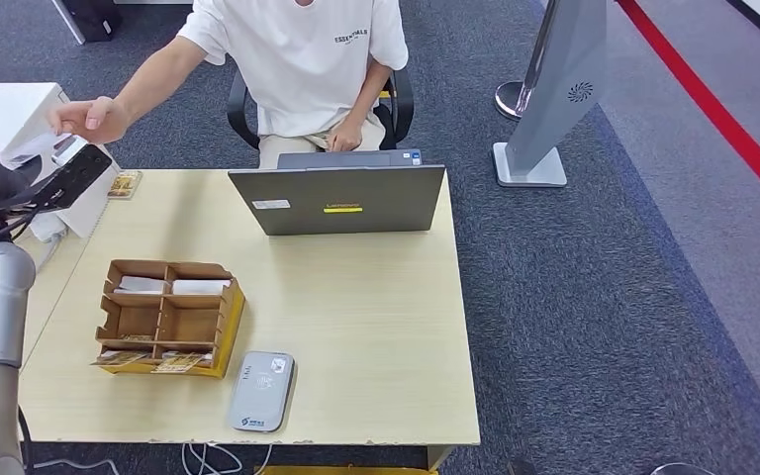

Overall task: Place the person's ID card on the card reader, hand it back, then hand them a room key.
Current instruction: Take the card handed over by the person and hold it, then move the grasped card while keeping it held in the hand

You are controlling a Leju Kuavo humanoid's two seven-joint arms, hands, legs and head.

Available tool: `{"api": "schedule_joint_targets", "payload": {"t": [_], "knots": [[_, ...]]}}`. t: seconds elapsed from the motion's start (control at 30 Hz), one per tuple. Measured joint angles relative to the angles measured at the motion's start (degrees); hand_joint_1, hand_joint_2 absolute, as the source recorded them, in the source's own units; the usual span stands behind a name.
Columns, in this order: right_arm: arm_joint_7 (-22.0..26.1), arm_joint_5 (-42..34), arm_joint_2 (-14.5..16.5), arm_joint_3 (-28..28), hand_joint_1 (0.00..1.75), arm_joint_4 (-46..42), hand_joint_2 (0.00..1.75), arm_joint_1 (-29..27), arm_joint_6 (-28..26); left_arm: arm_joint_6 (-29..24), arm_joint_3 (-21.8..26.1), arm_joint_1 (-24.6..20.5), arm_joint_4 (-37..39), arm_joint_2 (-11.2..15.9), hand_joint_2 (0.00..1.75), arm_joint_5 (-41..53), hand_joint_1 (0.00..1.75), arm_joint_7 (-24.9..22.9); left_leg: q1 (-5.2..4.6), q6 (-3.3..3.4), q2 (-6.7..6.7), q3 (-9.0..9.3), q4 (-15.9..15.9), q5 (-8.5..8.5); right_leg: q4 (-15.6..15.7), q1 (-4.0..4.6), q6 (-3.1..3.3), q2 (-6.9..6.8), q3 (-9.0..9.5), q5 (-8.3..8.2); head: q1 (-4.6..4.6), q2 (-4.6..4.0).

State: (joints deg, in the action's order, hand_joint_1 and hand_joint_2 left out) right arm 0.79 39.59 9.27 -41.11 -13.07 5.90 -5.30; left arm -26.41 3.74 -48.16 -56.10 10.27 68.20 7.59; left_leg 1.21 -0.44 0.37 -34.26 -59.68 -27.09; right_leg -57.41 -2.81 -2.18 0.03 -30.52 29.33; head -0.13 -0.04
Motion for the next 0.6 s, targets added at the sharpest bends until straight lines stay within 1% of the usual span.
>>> {"api": "schedule_joint_targets", "payload": {"t": [0.13,0.27,0.43,0.6], "knots": [[-0.07,0.27,0.0,0.32,0.0,0.0,1.75,0.55,0.34,1.63,-2.69,-3.96,4.56,2.64,1.75,3.89,0.01,-3.66,0.0,0.0,0.0,0.0,0.0,0.0,-0.01,0.0,0.0,0.0,0.0,0.0,-0.01,0.0],[-0.13,0.68,0.0,0.67,0.0,0.0,1.75,0.96,0.68,3.27,-5.47,-7.32,8.46,5.22,1.75,7.63,1.75,-7.38,0.0,-0.01,0.0,0.0,0.0,0.01,-0.02,0.0,0.0,0.0,0.0,0.0,0.0,0.0],[0.0,0.97,0.0,1.26,0.0,0.0,1.75,1.1,1.21,4.15,-8.34,-10.01,12.63,7.83,1.75,10.95,1.75,-11.24,0.0,-0.01,0.01,0.0,0.0,0.01,-0.02,0.0,0.0,0.02,-0.01,0.0,0.0,0.0],[-0.85,1.43,-0.08,1.31,0.0,0.14,1.75,0.21,0.96,2.5,-9.12,-9.51,16.29,8.69,1.75,10.61,1.75,-11.74,0.0,-0.01,0.0,-0.01,0.0,0.01,-0.02,0.0,0.0,0.0,0.0,0.0,0.0,0.0]]}}
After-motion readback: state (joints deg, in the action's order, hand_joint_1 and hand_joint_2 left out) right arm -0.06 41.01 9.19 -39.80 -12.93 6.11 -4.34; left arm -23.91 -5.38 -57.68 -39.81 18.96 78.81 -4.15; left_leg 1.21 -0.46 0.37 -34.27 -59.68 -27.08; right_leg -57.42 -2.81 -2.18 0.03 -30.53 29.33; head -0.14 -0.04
